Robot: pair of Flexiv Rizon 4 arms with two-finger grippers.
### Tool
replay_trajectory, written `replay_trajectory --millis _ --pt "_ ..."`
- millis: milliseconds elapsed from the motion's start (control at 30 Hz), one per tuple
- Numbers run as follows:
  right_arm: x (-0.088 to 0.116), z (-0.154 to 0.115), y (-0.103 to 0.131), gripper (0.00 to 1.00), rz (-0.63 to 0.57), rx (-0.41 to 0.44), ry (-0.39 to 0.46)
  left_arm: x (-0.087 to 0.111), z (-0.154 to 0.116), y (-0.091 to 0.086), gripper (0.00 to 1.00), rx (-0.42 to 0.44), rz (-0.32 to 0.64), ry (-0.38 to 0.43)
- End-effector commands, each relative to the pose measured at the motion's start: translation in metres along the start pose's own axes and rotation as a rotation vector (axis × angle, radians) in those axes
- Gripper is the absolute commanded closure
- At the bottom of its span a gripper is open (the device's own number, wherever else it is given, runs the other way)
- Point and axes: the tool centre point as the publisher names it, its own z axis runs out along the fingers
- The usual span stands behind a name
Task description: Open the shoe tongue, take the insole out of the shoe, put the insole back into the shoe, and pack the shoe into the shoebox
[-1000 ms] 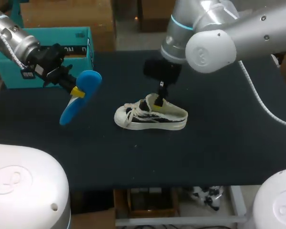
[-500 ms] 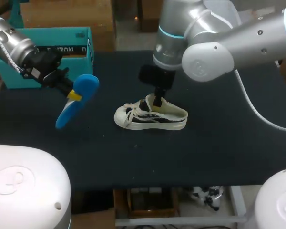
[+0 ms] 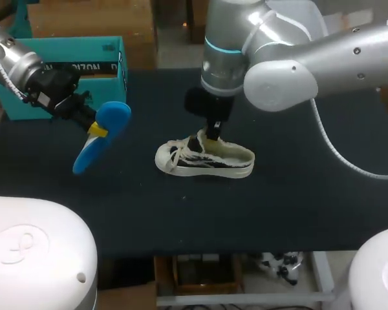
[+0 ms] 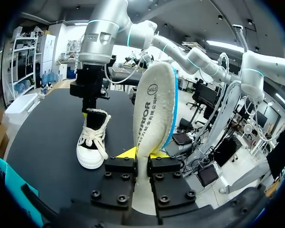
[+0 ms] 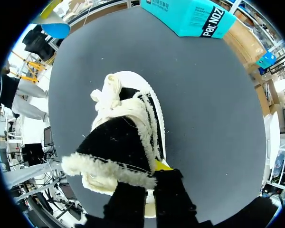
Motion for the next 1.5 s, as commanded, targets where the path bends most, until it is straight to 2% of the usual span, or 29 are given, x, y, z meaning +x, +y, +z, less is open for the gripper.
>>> replay_trajectory --millis 33,400,567,800,1100,1400,1433,1467,1500 --pt "-0.001 -0.011 -0.005 1.00 0.062 -0.029 0.011 -0.005 0.002 -0.006 1.00 -0.008 0.007 0.023" --pt "0.007 -0.031 -0.018 1.00 0.398 -0.164 0.020 -0.026 0.004 -0.034 1.00 -0.017 0.094 0.133" --pt "0.020 -0.031 -0.018 1.00 0.565 -0.264 0.014 -0.038 0.009 -0.049 1.00 -0.022 0.137 0.207" --pt "0.039 -0.029 -0.019 1.00 0.757 -0.335 -0.013 -0.051 0.016 -0.063 1.00 -0.020 0.183 0.300" --pt "0.044 -0.019 -0.017 1.00 0.863 -0.367 -0.019 -0.063 0.027 -0.066 1.00 -0.010 0.208 0.364" --pt "0.032 -0.011 -0.034 1.00 0.877 -0.396 -0.011 -0.072 0.035 -0.061 1.00 -0.006 0.203 0.384" --pt "0.030 -0.011 -0.035 0.77 0.876 -0.395 -0.012 -0.072 0.036 -0.061 1.00 -0.006 0.202 0.385" --pt "0.029 -0.012 -0.036 0.00 0.877 -0.393 -0.012 -0.073 0.036 -0.060 1.00 -0.006 0.201 0.384" --pt "0.028 -0.012 -0.037 0.00 0.877 -0.391 -0.010 -0.073 0.037 -0.060 1.00 -0.005 0.200 0.384"
